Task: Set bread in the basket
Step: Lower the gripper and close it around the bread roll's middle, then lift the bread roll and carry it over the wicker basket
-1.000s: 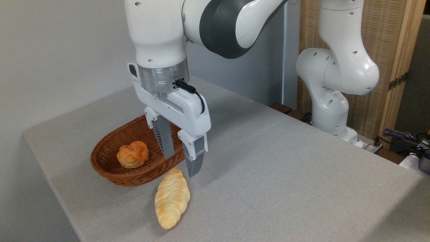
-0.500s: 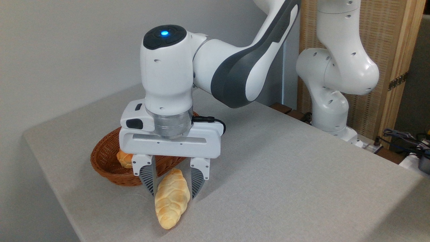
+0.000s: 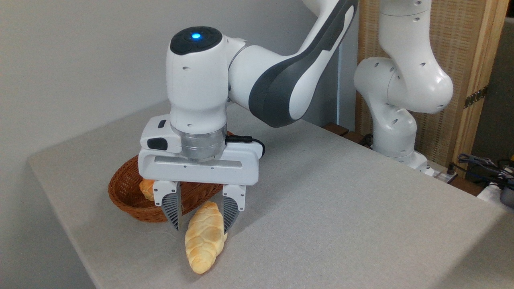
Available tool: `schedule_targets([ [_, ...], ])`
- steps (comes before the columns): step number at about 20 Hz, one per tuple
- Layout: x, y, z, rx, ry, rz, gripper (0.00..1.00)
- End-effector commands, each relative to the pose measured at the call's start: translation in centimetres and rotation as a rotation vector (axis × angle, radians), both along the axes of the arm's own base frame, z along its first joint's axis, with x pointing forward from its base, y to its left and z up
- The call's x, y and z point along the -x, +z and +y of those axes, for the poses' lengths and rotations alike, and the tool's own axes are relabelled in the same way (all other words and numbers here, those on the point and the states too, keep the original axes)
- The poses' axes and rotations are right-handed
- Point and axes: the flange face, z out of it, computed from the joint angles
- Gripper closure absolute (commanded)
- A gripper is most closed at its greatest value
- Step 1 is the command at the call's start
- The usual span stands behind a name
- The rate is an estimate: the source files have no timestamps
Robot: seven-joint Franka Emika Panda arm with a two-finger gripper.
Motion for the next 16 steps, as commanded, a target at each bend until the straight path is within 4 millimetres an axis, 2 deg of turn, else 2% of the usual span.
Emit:
schedule_targets([
  [1,-0.1,-1.8,-1.0,-0.037,-0.050,0.018,0.00],
  [6,-0.7,-3.5,-2.0,-0.057,-0.079,0.018,0.00],
  [7,-0.7,-3.7,-2.6,-0.055,-0.090,0.019,0.06],
  [8,-0.8,-3.7,-2.7,-0.054,-0.093,0.017,0.20],
  [9,-0.8,-3.7,-2.9,-0.051,-0.107,0.014,0.40],
  [10,-0.8,-3.7,-2.8,-0.051,-0.131,0.010,0.54],
  [13,-0.9,-3.4,-2.8,-0.051,-0.146,0.003,0.60],
  [16,-0.9,-3.3,-2.8,-0.051,-0.148,0.001,0.60],
])
